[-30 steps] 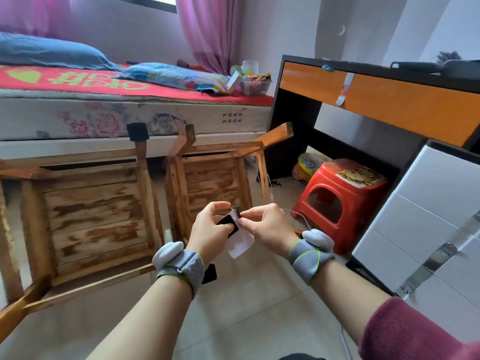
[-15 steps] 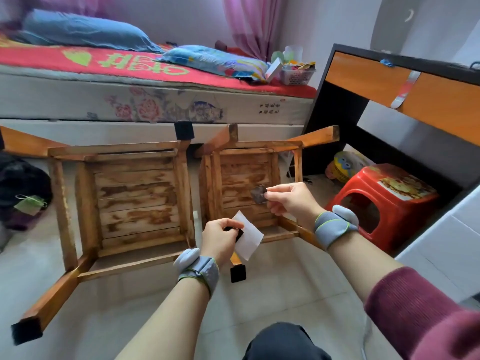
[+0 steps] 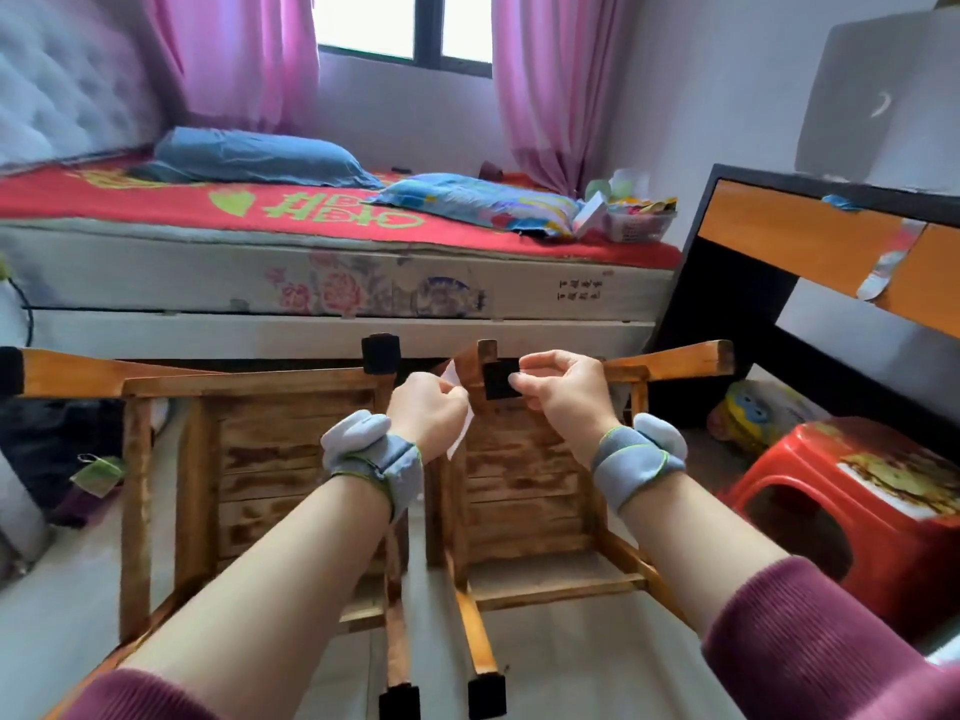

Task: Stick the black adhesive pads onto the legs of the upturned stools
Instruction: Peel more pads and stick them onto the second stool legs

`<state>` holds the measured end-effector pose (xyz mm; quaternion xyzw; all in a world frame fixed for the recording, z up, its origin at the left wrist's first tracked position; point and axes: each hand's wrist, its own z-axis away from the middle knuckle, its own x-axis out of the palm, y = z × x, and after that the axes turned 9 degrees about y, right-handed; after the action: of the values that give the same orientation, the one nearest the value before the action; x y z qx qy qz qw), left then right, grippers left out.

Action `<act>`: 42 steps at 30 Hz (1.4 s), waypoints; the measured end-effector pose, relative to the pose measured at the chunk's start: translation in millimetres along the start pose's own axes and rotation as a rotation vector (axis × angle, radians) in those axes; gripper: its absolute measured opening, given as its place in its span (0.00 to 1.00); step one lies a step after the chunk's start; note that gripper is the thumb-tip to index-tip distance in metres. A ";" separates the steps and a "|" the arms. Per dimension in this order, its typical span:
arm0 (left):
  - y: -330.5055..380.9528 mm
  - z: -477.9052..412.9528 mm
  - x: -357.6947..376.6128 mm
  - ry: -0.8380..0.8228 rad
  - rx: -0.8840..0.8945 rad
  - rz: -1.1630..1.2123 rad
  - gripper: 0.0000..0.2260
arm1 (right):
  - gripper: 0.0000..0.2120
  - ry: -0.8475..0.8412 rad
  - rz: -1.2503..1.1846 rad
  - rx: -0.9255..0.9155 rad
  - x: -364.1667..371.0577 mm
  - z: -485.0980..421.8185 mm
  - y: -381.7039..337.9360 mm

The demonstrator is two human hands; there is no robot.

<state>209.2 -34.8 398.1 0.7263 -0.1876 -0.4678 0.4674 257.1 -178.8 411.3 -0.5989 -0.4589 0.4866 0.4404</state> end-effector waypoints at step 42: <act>9.3 -44.9 20.5 0.187 0.150 0.132 0.12 | 0.07 0.007 -0.052 -0.215 39.4 -45.9 15.4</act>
<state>259.2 -31.2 401.3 0.7858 -0.2250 -0.3510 0.4568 308.4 -146.9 395.6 -0.6322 -0.5223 0.4209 0.3879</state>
